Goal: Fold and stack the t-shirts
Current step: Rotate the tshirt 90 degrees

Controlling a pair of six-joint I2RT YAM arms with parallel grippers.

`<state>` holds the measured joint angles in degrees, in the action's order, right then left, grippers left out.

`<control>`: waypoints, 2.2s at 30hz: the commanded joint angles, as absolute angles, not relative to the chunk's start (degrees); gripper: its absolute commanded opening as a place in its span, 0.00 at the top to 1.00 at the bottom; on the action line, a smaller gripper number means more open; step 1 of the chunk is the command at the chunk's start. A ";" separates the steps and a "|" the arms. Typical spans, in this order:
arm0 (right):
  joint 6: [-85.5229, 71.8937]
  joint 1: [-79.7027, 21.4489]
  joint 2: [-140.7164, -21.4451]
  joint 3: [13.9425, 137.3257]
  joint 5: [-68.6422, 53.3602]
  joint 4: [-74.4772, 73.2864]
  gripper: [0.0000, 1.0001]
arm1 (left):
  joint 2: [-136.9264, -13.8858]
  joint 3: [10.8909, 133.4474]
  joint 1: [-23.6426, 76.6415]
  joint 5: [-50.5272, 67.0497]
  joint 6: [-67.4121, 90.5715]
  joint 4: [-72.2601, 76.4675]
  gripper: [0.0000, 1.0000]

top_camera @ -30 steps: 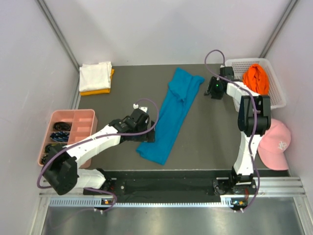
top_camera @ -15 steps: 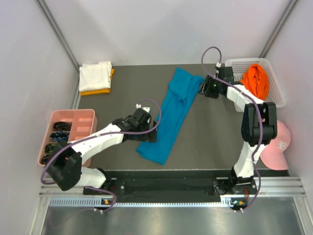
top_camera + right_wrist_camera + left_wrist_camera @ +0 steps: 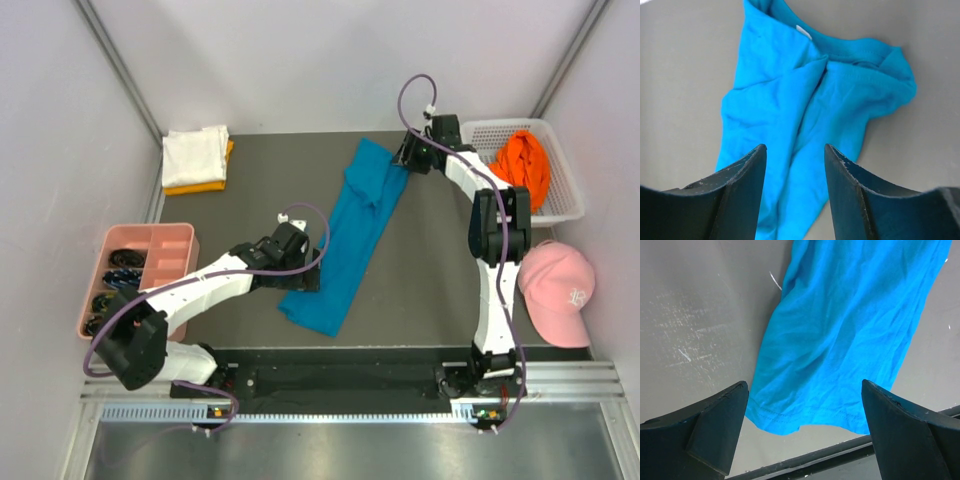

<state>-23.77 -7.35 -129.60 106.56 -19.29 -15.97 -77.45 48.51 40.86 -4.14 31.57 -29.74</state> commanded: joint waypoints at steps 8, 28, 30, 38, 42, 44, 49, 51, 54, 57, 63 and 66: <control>-22.59 -7.74 -135.88 112.15 -27.07 -11.43 0.50 | -77.34 47.90 40.96 -4.92 31.82 -27.60 0.01; -23.03 -7.82 -133.70 110.22 -29.98 -9.14 0.50 | -80.51 48.95 40.87 -4.48 31.11 -26.89 0.01; -22.33 -7.82 -131.76 107.24 -28.40 -9.32 0.50 | -81.03 49.31 40.87 -4.22 31.03 -26.72 0.01; -17.84 -7.82 -122.09 97.49 -15.66 -11.69 0.49 | -81.91 49.57 40.87 -3.34 30.59 -26.28 0.01; -17.32 -7.82 -117.79 95.98 -11.17 -13.97 0.49 | -81.74 49.39 40.87 -3.25 30.32 -26.10 0.01; -17.14 -7.82 -116.20 94.75 -10.28 -15.12 0.49 | -81.39 49.04 40.87 -3.34 30.41 -25.93 0.01; -18.10 -7.82 -111.20 92.20 -11.16 -18.89 0.49 | -81.39 49.39 40.87 -2.99 30.23 -25.22 0.01; -18.54 -7.82 -109.43 89.84 -11.51 -20.48 0.49 | -81.39 50.01 40.87 -3.07 29.71 -25.40 0.01; -19.51 -7.91 -105.92 85.09 -12.39 -19.95 0.49 | -81.04 50.45 40.87 -3.16 29.18 -25.75 0.01; -20.82 -8.26 -103.63 81.13 -12.74 -19.51 0.49 | -80.33 50.54 40.78 -3.16 28.83 -26.19 0.01; -21.26 -12.30 -100.37 76.47 -10.99 -21.35 0.49 | -78.40 49.13 40.78 -3.69 28.48 -26.72 0.01; -22.49 -14.32 -99.85 74.36 -11.07 -21.27 0.49 | -77.35 48.69 40.87 -4.04 28.48 -26.98 0.01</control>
<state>-20.80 -11.49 -104.03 75.99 -11.55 -21.32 -80.58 48.64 40.86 -3.49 29.45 -27.46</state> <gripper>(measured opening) 0.507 0.990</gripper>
